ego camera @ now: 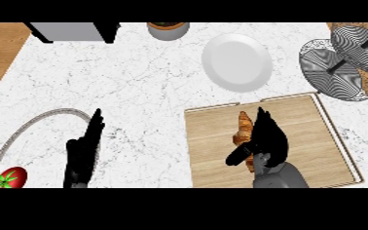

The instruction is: Pick the croissant from the tray and place it in the tiered basket

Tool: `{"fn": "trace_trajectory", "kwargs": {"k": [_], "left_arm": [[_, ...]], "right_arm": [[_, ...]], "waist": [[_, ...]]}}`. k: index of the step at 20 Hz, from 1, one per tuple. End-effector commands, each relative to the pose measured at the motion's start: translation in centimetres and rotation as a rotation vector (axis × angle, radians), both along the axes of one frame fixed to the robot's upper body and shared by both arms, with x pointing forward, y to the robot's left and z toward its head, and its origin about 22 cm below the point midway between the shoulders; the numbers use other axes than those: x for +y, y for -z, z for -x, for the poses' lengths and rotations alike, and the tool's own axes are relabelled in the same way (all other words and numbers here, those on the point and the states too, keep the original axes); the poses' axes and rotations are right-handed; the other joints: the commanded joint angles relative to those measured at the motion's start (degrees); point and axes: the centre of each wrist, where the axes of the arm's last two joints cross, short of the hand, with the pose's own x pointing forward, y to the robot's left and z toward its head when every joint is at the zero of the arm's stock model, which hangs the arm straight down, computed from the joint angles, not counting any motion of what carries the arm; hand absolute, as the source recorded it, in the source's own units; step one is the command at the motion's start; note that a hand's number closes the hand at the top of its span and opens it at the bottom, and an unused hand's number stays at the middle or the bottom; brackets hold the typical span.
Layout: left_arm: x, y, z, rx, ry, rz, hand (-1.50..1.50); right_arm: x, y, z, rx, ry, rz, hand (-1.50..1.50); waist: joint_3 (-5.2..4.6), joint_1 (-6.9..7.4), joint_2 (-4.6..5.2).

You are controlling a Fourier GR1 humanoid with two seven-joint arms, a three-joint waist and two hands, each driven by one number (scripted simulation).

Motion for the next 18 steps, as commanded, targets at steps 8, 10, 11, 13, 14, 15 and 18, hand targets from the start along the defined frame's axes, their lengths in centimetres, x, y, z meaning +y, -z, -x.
{"fn": "trace_trajectory", "kwargs": {"k": [8, 10, 11, 13, 14, 15, 18], "left_arm": [[-0.7, 0.2, 0.3, -0.012, -0.009, -0.013, 0.0], [0.5, -0.9, 2.1, 0.001, 0.004, -0.017, 0.0], [-0.5, 0.8, 0.7, 0.003, -0.005, -0.014, 0.0], [0.5, -0.2, 1.0, 0.01, -0.005, 0.01, 0.0], [-0.8, 0.1, 1.1, 0.005, 0.001, -0.013, 0.0], [1.1, 0.1, 0.4, 0.016, -0.001, -0.022, 0.0], [-0.5, -0.7, 1.0, 0.008, 0.0, -0.003, 0.0]], "right_arm": [[1.1, 2.9, 0.9, 0.061, 0.078, 0.039, 1.5], [0.5, 2.2, 1.1, 0.063, 0.039, 0.086, 1.5], [0.3, 1.0, -1.8, 0.071, 0.0, 0.134, 1.5], [1.0, 1.3, -1.3, 0.042, -0.03, 0.184, 1.5], [0.5, 2.4, -0.1, 0.029, -0.046, 0.212, 1.5], [2.3, 1.6, -0.5, -0.004, -0.021, 0.211, 1.5], [1.0, 1.3, -1.2, -0.09, 0.039, 0.232, 1.5]], "waist": [[0.05, 0.1, 0.04], [0.06, 0.16, -0.06], [0.03, 0.14, 0.1], [0.03, 0.2, 0.02], [0.04, 0.03, 0.0], [0.03, 0.09, 0.03], [0.05, 0.17, -0.03]]}}
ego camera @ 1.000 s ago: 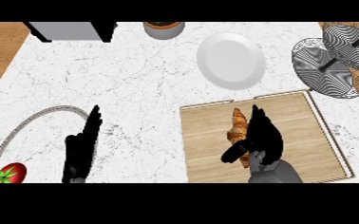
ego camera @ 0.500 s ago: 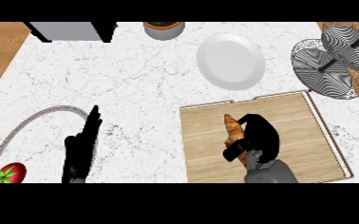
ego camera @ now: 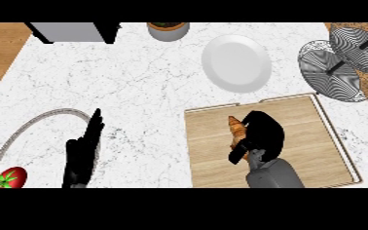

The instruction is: Pick the croissant from the tray and place it in the tiered basket

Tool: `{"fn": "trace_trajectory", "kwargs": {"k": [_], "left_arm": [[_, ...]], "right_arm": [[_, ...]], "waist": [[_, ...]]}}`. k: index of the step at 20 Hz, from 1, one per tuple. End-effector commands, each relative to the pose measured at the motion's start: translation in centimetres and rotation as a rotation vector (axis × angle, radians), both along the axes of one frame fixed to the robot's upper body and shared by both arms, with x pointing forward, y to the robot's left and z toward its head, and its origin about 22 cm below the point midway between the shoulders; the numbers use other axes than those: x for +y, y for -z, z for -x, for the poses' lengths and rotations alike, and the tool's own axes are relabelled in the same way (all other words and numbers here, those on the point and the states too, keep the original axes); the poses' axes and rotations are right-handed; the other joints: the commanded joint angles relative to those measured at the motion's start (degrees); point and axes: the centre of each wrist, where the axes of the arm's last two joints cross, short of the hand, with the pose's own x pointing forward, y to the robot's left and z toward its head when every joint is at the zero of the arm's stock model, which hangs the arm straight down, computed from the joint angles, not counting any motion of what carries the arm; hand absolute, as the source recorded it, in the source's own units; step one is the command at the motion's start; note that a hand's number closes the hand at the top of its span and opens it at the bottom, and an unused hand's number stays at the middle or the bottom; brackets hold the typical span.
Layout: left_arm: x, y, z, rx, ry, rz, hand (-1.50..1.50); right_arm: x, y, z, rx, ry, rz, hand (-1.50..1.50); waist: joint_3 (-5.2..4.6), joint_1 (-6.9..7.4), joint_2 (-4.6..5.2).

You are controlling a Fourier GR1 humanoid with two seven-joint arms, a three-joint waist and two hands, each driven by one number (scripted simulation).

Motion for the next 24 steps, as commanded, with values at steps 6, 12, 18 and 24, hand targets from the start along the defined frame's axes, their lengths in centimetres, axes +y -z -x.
{"fn": "trace_trajectory", "kwargs": {"k": [6, 12, 18, 24], "left_arm": [[0.8, 0.5, 0.4, 0.008, -0.06, 0.004, 0.0], [1.9, 0.0, 0.9, -0.008, -0.04, -0.004, 0.0], [0.2, 1.0, 0.3, -0.007, -0.056, 0.004, 0.0], [0.3, 1.2, 0.1, 0.002, -0.011, -0.012, 0.0]], "right_arm": [[-21.3, -2.9, 2.6, -0.091, -0.065, 0.073, 1.5], [-30.8, -9.5, 4.6, -0.408, 0.011, -0.08, 1.5], [-34.3, -19.1, 7.6, -0.695, 0.024, -0.083, 1.5], [-36.4, -25.2, 10.1, -0.736, -0.021, 0.056, 1.5]], "waist": [[0.59, -3.65, 0.34], [0.45, -2.46, 0.01], [0.22, -3.13, -0.1], [0.29, -0.72, 0.42]]}}
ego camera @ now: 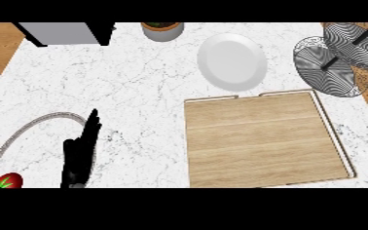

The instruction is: Pick the croissant from the tray and place it in the tiered basket

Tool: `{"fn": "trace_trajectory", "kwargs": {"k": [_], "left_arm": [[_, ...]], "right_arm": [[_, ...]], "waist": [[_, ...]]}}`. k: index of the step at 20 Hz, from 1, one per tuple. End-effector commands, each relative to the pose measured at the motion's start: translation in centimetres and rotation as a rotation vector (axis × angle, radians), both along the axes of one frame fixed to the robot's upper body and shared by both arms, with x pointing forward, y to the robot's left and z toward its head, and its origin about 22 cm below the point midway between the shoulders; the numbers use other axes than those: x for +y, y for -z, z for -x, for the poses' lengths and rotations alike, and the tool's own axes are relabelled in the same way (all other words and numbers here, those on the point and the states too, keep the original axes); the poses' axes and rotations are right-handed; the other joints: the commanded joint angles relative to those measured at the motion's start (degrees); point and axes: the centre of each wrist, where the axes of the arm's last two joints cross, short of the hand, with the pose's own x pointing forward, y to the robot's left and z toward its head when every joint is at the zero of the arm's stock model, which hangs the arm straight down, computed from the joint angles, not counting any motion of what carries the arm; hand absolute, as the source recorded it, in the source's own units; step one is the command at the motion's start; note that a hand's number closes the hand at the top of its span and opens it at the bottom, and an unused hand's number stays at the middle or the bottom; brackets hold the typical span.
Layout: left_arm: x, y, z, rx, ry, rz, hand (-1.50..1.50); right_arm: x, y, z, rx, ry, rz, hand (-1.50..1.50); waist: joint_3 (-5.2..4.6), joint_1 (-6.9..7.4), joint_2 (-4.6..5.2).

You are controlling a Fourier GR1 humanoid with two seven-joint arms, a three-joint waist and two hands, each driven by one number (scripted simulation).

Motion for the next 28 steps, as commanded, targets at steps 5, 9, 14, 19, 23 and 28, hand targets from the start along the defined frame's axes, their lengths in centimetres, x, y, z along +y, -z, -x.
{"fn": "trace_trajectory", "kwargs": {"k": [5, 9, 14, 19, 23, 28], "left_arm": [[-1.7, 0.4, -0.4, 0.001, 0.022, 0.012, 0.0], [-0.9, 0.5, 0.4, 0.002, 0.021, -0.013, 0.0], [1.9, -0.7, 0.7, -0.018, 0.053, -0.013, 0.0], [-1.6, 1.2, -1.0, -0.015, 0.045, -0.004, 0.0], [-0.6, 0.5, 0.0, -0.014, 0.046, -0.008, 0.0], [0.5, -0.3, -0.3, -0.006, 0.053, -0.008, 0.0]], "right_arm": [[-1.5, -6.7, -0.1, -0.085, 0.034, 0.037, 1.5], [0.2, -9.6, -1.2, -0.079, 0.051, 0.022, 1.5], [-2.0, -8.6, -5.4, -0.077, 0.089, -0.012, 1.5], [-1.8, -6.7, -10.0, -0.053, 0.081, -0.003, 1.5], [-1.3, -5.5, -12.5, -0.009, 0.014, 0.002, 1.5], [-0.9, -4.5, -15.1, 0.027, -0.014, 0.009, 1.5]], "waist": [[0.02, 1.62, 0.35], [0.0, 1.72, 0.31], [0.03, 2.71, 0.48], [0.02, 2.92, 0.68], [0.03, 3.06, 0.63], [0.04, 2.88, 0.61]]}}
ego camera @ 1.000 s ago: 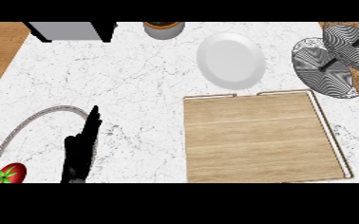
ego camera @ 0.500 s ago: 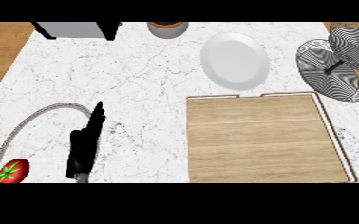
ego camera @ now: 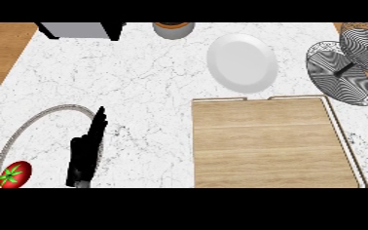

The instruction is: Pick the croissant from the tray and place it in the tiered basket

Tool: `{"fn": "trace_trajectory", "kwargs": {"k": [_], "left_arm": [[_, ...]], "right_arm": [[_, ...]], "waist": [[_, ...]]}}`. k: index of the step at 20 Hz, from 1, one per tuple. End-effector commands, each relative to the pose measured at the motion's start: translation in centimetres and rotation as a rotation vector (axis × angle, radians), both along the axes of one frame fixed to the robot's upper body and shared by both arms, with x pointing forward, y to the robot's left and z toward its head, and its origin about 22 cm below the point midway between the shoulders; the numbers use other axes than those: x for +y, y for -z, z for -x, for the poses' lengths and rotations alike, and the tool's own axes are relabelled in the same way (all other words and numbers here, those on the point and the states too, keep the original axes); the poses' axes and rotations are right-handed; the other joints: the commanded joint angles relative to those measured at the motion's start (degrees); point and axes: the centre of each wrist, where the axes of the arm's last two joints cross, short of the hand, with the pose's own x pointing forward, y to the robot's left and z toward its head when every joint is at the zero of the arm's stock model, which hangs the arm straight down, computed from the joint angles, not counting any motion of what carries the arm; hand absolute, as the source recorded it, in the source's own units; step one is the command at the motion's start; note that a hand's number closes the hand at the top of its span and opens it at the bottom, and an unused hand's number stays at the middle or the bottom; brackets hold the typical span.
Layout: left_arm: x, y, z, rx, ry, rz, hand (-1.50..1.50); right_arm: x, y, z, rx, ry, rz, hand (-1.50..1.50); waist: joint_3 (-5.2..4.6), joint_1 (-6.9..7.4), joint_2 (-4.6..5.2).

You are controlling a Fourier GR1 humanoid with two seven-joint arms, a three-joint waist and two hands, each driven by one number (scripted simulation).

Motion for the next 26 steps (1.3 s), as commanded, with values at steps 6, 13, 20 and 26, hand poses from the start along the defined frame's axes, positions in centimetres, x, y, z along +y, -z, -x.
{"fn": "trace_trajectory", "kwargs": {"k": [6, 13, 20, 26], "left_arm": [[1.3, -0.4, -0.1, -0.002, 0.006, 0.003, 0.0], [-0.6, 0.6, 0.3, -0.022, 0.003, -0.003, 0.0], [-1.2, 0.6, -0.2, -0.013, -0.001, 0.007, 0.0], [-0.1, 0.8, 0.4, -0.015, -0.001, 0.002, 0.0]], "right_arm": [[1.2, 4.3, -4.8, 0.057, 0.011, 0.015, 1.5], [1.8, 9.0, -6.2, 0.024, 0.017, -0.128, 1.5], [0.6, 10.4, -5.6, -0.095, -0.022, -0.472, -1.5], [0.1, 8.9, -5.6, -0.31, -0.037, -0.626, -1.5]], "waist": [[0.05, 0.47, 0.17], [0.08, 0.14, 0.21], [0.16, 0.07, 0.43], [0.11, 0.0, 0.33]]}}
